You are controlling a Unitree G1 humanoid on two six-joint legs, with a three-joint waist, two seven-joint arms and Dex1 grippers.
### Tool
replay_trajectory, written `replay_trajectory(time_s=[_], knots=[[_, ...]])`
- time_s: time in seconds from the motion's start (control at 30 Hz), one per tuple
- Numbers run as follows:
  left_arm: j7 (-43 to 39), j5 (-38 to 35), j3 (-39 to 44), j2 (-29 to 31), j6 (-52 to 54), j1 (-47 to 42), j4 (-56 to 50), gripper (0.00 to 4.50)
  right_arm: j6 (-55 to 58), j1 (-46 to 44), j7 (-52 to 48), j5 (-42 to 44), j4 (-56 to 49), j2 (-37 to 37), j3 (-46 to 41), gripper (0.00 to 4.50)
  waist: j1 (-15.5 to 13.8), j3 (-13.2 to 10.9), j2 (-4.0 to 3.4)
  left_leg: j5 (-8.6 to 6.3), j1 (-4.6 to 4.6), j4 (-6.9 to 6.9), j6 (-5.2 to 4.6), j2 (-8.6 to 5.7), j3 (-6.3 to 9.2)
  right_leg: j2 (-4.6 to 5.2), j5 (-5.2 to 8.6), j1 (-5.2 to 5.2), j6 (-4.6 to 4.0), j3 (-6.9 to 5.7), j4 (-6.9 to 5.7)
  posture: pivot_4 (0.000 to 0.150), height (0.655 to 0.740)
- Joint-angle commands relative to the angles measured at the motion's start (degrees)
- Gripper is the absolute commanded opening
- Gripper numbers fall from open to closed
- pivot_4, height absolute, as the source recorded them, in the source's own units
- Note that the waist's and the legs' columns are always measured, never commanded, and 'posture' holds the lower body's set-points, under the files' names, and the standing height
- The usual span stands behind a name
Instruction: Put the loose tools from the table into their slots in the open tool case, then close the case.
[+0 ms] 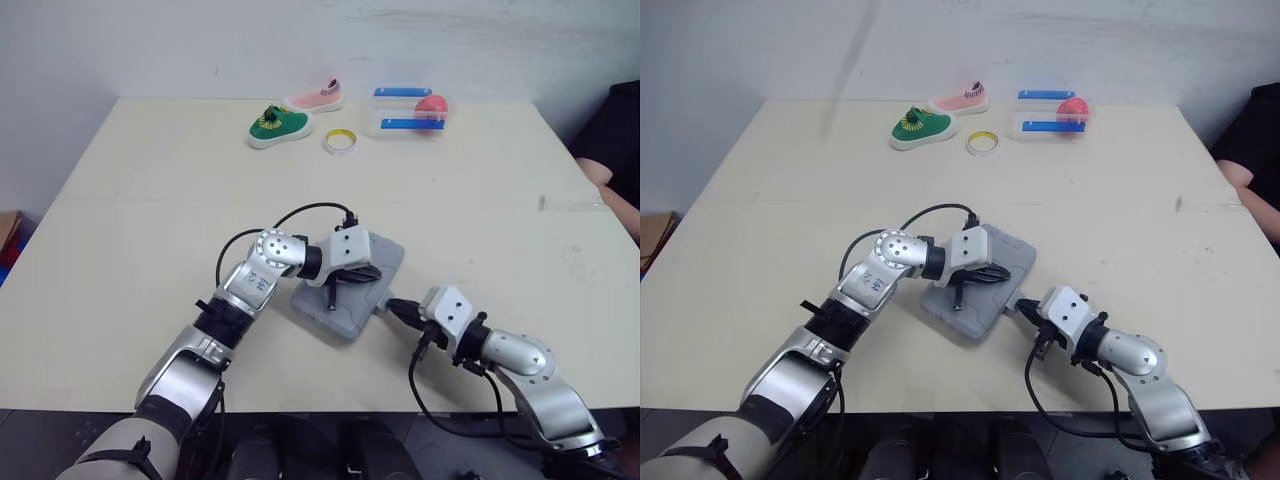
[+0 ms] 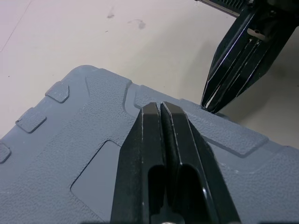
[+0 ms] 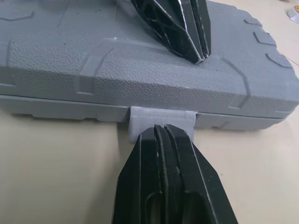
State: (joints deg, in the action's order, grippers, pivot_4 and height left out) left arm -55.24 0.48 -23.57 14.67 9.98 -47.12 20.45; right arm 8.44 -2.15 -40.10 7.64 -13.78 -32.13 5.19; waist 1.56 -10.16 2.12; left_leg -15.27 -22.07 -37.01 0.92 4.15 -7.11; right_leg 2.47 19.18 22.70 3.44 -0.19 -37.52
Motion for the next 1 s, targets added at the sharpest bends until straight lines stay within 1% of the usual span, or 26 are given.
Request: replay_trajectory(time_s=[0.03, 0.2, 0.43, 0.57, 0.7, 0.8, 1.0], knots=[[0.0, 3.2, -2.1, 1.1, 1.6, 2.3, 1.6, 0.06, -0.7, -0.8, 0.6, -1.5, 1.1, 0.5, 0.9, 0.0, 0.0, 0.0, 0.0, -0.1, 0.01, 0.0, -0.16, 0.01, 0.0, 0.0, 0.0, -0.01, 0.0, -0.01, 0.0, 0.15, 0.74], [0.8, 3.3, -1.2, 1.9, 0.9, 2.4, 4.0, 0.06, -1.6, -2.2, 0.3, -1.4, 3.3, 1.8, 1.4, 0.0, 0.1, 0.0, -0.01, -0.11, 0.01, -0.01, -0.18, 0.01, 0.0, 0.0, 0.0, -0.01, 0.0, 0.0, -0.01, 0.15, 0.74], [-0.2, 3.3, -1.8, 2.5, 1.5, 2.9, 4.5, 0.06, -2.6, -5.1, -0.7, -1.4, 6.5, 2.9, 1.8, 0.0, 0.1, 0.0, 0.01, -0.11, 0.1, 0.0, -0.18, 0.02, -0.02, 0.0, 0.0, -0.08, -0.01, 0.01, -0.01, 0.15, 0.74], [-0.7, 3.7, -2.4, 2.8, 2.1, 3.3, 5.4, 0.06, -2.1, -6.7, -3.2, -0.8, 7.5, 3.2, 3.0, 0.0, 0.3, 0.0, 0.03, -0.13, 0.24, 0.03, -0.16, 0.07, -0.05, -0.03, 0.01, -0.18, -0.03, 0.02, -0.01, 0.15, 0.74], [-1.1, 4.2, -3.1, 2.5, 1.3, 3.1, 8.6, 0.06, -1.7, -10.1, -5.6, 0.6, 9.7, 3.5, 2.4, 0.0, 0.4, 0.1, 0.15, -0.2, 0.68, 0.16, -0.12, 0.1, -0.21, -0.04, 0.06, -0.43, -0.11, 0.12, -0.01, 0.15, 0.74], [-1.1, 4.8, -3.5, 1.9, -0.1, 2.5, 11.4, 0.06, 0.4, -12.1, -9.7, 2.7, 10.3, 3.4, 3.2, 0.0, 0.5, 0.2, 0.21, -0.34, 0.93, 0.17, -0.08, 0.2, -0.24, -0.07, 0.09, -0.66, -0.17, 0.11, 0.0, 0.15, 0.74], [-1.3, 5.3, -4.0, 1.3, -2.1, 2.3, 14.5, 0.06, 1.2, -16.0, -12.4, 1.7, 13.7, 4.5, 4.8, 0.0, 1.5, 0.3, 0.31, -0.45, 1.02, 0.17, 0.05, 0.41, -0.24, -0.16, 0.16, -0.71, -0.29, 0.02, -0.01, 0.15, 0.74]])
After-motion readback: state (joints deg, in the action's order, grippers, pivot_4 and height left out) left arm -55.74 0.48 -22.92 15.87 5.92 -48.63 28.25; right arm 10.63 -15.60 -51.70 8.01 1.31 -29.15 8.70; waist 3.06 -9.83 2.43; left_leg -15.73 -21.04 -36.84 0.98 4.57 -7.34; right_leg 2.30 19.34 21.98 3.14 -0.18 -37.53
